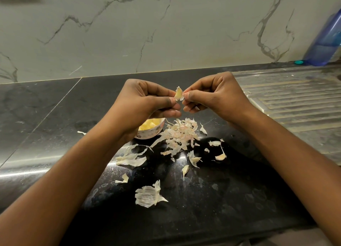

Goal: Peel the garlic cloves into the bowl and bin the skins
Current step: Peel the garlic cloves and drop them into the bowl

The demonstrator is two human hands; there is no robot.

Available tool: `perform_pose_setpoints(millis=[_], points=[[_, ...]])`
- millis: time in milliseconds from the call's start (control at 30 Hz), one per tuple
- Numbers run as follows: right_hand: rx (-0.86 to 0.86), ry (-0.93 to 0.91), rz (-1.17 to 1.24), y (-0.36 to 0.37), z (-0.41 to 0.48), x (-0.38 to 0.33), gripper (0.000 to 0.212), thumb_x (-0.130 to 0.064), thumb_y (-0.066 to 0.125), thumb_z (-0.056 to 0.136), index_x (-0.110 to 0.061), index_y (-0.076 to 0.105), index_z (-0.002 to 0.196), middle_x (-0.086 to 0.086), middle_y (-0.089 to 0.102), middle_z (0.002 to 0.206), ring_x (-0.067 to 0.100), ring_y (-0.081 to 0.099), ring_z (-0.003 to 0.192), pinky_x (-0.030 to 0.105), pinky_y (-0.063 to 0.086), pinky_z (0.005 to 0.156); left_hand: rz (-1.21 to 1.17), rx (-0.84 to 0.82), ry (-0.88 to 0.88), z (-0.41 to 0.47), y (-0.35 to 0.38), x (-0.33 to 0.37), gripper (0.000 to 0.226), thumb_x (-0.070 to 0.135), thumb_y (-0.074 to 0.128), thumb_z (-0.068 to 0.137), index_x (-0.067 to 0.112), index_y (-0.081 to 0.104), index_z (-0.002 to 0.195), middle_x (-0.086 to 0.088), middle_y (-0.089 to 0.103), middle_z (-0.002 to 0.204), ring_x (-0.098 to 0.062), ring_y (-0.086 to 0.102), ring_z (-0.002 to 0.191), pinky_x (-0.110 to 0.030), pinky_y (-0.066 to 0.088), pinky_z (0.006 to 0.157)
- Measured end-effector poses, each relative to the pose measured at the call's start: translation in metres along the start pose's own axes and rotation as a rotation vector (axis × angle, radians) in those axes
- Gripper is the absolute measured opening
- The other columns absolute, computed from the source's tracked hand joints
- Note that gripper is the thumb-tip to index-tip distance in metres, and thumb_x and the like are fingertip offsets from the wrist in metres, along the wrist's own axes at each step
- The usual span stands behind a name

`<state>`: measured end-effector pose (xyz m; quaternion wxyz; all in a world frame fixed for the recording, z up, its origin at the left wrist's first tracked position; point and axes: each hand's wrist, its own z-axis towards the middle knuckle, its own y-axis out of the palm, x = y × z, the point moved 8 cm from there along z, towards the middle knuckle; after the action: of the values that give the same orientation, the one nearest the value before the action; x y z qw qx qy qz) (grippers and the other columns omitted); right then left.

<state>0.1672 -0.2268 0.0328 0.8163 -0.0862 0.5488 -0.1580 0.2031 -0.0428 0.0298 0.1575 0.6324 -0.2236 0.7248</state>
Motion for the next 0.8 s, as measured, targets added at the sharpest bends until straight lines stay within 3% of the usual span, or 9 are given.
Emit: perform_pose_setpoints(millis=[167,333,500,800], points=[[0.040,-0.016,-0.045,-0.006,0.001,-0.002,0.006,-0.006,0.080,0.093,-0.001,0.081,0.096,0.011,0.080,0.081,0.028,0.079,0.073,0.036,0.066,0.069,-0.070,-0.013,-0.062,-0.001,0.001,-0.003,0.018,-0.005,0.069,0.092,-0.005,0.074,0.109,-0.024,0.078,0.095,-0.035,0.080,0.087,-0.029,0.066,0.074],[0.019,-0.043,-0.101,-0.006,0.000,-0.005,0.013,-0.011,0.086,0.088,-0.004,0.081,0.097,0.007,0.081,0.083,0.024,0.080,0.074,0.032,0.066,0.070,-0.016,0.001,-0.049,0.000,-0.002,-0.001,0.015,-0.006,0.069,0.092,-0.005,0.075,0.106,-0.023,0.079,0.092,-0.034,0.080,0.084,-0.028,0.066,0.073],[-0.063,-0.055,-0.101,0.002,-0.002,-0.005,0.011,-0.006,0.080,0.093,-0.001,0.082,0.102,0.008,0.082,0.086,0.025,0.080,0.078,0.034,0.066,0.074,0.120,0.011,-0.007,0.000,-0.002,-0.001,0.014,-0.007,0.071,0.091,-0.004,0.076,0.104,-0.021,0.079,0.089,-0.032,0.080,0.081,-0.028,0.066,0.072],[-0.090,-0.112,-0.184,0.005,-0.003,-0.009,0.015,-0.014,0.081,0.093,-0.002,0.082,0.103,0.005,0.082,0.086,0.019,0.080,0.077,0.028,0.065,0.071,0.146,-0.023,0.002,0.000,0.001,-0.001,0.015,-0.005,0.072,0.091,-0.005,0.076,0.105,-0.022,0.079,0.089,-0.034,0.080,0.082,-0.029,0.066,0.072]])
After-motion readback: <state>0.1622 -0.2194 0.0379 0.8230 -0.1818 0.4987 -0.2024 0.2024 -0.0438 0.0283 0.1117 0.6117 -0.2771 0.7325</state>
